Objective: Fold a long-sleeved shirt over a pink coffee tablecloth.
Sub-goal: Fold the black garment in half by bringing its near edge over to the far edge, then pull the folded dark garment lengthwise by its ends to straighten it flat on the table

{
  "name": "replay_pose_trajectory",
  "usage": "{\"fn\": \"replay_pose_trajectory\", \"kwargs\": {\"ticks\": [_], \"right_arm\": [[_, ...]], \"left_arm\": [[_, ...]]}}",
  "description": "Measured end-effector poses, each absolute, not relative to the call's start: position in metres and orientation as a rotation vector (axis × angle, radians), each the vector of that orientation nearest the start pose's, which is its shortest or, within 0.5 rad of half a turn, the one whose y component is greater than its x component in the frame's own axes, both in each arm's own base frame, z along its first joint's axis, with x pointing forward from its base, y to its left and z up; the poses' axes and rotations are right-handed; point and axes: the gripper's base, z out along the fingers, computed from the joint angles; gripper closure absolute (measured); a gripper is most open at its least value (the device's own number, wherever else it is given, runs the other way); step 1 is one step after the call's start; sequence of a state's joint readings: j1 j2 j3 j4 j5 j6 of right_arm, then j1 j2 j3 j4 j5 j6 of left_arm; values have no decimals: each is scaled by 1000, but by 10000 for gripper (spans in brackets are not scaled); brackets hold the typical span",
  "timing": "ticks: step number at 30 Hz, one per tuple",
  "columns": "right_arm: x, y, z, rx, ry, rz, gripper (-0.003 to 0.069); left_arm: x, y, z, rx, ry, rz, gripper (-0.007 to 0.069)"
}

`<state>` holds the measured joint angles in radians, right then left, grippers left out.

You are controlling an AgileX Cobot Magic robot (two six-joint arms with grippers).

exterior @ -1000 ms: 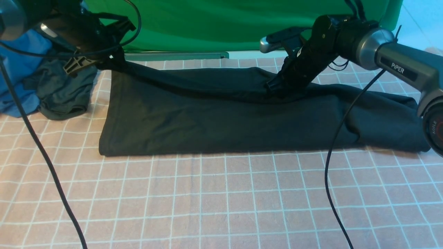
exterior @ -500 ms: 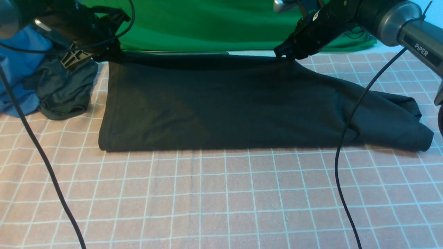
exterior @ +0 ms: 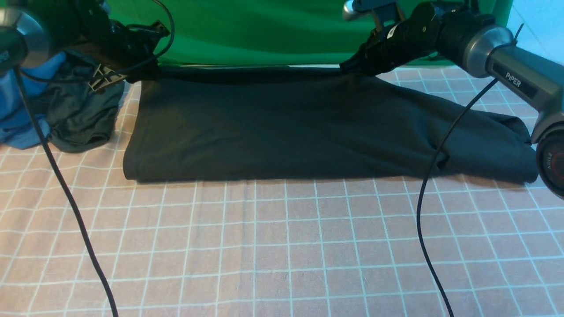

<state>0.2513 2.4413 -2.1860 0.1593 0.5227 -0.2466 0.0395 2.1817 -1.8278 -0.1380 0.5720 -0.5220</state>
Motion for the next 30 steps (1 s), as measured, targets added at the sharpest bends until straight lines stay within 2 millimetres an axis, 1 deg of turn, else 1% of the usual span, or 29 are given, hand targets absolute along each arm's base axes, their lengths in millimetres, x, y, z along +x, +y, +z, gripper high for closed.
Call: {"fn": "replay_pose_trajectory", "kwargs": {"ticks": [1,2,4,6,7,8,10,11,13,14,15,16,17,18,19,20,21,22,23,24,25,26,27,28,30], "right_arm": [[543,148,196,-446,2203,165,596],[544,149,195,-442,2188,164,587],[546,153,193,-440,2160,163,565],[547,155,193,-436,2137,163,519],[547,155,193,-433,2136,164,514],[547,156,194,-415,2136,175,466],[547,156,192,-397,2157,188,393],[544,156,192,-414,2188,183,364],[540,154,194,-449,2229,168,354],[537,153,197,-474,2263,152,363],[528,149,209,-525,2328,114,414],[526,147,210,-538,2348,104,433],[513,139,230,-587,2418,65,523],[507,135,240,-600,2448,54,571],[506,133,243,-602,2456,51,571],[495,123,260,-607,2510,36,606],[486,114,274,-604,2558,28,617],[480,107,283,-594,2585,24,620],[479,104,284,-587,2593,23,620],[471,90,292,-554,2625,16,620],[469,84,293,-542,2641,12,620],[464,74,293,-514,2665,7,621],[457,63,287,-483,2715,4,621],[454,57,284,-461,2739,3,621],[443,38,276,-376,2809,4,621]], "left_arm": [[503,13,218,-774,2308,-362,561],[504,13,214,-773,2310,-359,537],[506,14,208,-770,2311,-351,484],[508,15,204,-761,2310,-339,411],[508,15,204,-760,2310,-337,396],[508,15,203,-747,2309,-322,342],[506,16,209,-728,2308,-305,286],[503,16,218,-722,2317,-298,262],[498,16,225,-702,2339,-286,260],[494,16,235,-669,2358,-274,271],[485,14,251,-598,2390,-256,319],[483,14,256,-587,2388,-255,338],[472,12,275,-509,2420,-250,449],[468,10,284,-476,2423,-251,489],[466,9,285,-467,2431,-250,512],[458,4,299,-409,2447,-251,568],[449,-1,310,-361,2454,-251,593],[442,-4,312,-338,2469,-251,601],[441,-6,313,-325,2471,-250,603],[430,-13,314,-294,2486,-251,613],[423,-17,311,-275,2503,-250,613],[415,-20,306,-266,2526,-248,613],[408,-23,298,-262,2548,-251,613],[403,-24,290,-265,2571,-253,613],[393,-25,268,-286,2626,-259,613]]}}
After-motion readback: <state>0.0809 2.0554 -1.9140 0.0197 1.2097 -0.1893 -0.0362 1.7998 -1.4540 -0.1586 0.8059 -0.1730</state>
